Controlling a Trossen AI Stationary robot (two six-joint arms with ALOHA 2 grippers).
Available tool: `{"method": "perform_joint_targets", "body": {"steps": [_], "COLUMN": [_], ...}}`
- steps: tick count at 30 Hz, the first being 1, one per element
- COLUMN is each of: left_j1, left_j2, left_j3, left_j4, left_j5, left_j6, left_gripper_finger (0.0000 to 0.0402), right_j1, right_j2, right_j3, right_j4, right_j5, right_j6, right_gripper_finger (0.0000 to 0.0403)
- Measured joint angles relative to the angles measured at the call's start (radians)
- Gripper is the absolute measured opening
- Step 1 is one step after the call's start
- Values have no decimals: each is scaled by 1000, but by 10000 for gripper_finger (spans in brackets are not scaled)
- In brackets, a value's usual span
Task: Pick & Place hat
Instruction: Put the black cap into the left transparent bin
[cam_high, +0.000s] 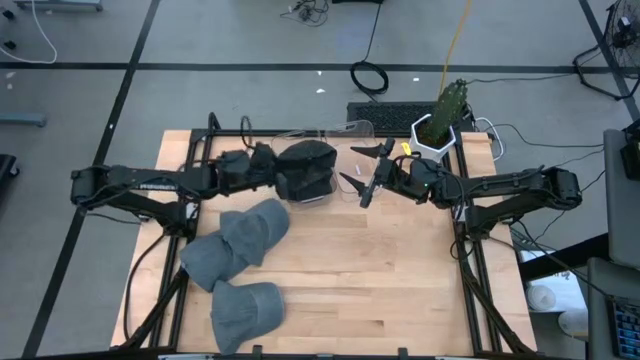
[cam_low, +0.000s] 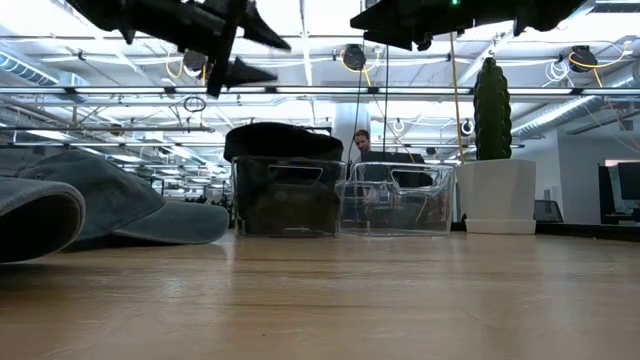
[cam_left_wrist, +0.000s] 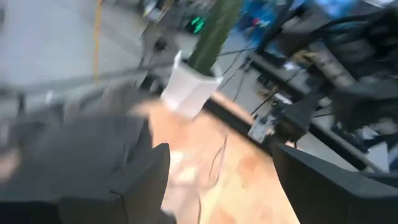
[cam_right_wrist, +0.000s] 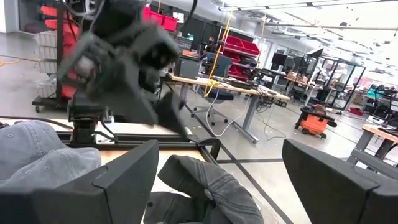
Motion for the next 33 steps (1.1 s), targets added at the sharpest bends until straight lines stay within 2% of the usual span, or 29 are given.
{"method": "perform_joint_targets", "body": {"steps": [3, 5, 7, 9, 11, 12, 16, 18, 22, 23, 28, 33], "left_j1": [51, 109, 168, 219, 260, 274, 296, 284, 274, 275, 264, 251], "left_j2": [-19, -16, 16, 71, 131, 167, 304, 369, 447, 458, 495, 542], "left_j3": [44, 119, 206, 283, 347, 377, 481, 529, 586, 591, 595, 596], "left_j4": [-19, -177, -329, -422, -502, -514, -577, -618, -701, -716, -748, -778], "left_j5": [64, 79, 57, 51, 84, 107, 239, 228, 112, 118, 278, 235], "left_j6": [82, 107, 137, 176, 224, 242, 284, 293, 319, 320, 320, 324], "left_gripper_finger": [280, 246, 192, 122, 46, 24, 15, 6, 5, 4, 3, 3], "right_j1": [0, 0, 0, 0, 0, 0, 0, 0, 0, 0, 0, 0], "right_j2": [0, 0, 0, 0, 0, 0, 0, 0, 0, 0, 0, 0], "right_j3": [0, 0, 0, 0, 0, 0, 0, 0, 0, 0, 0, 0], "right_j4": [-2, 7, 17, 24, 27, 27, 22, 20, 19, 19, 17, 18], "right_j5": [0, 0, 1, 1, 1, 1, 4, 5, 5, 5, 5, 5], "right_j6": [0, 0, 0, 0, 0, 0, 12, 19, 19, 19, 18, 16], "right_gripper_finger": [329, 329, 329, 329, 329, 329, 329, 329, 329, 329, 329, 329]}}
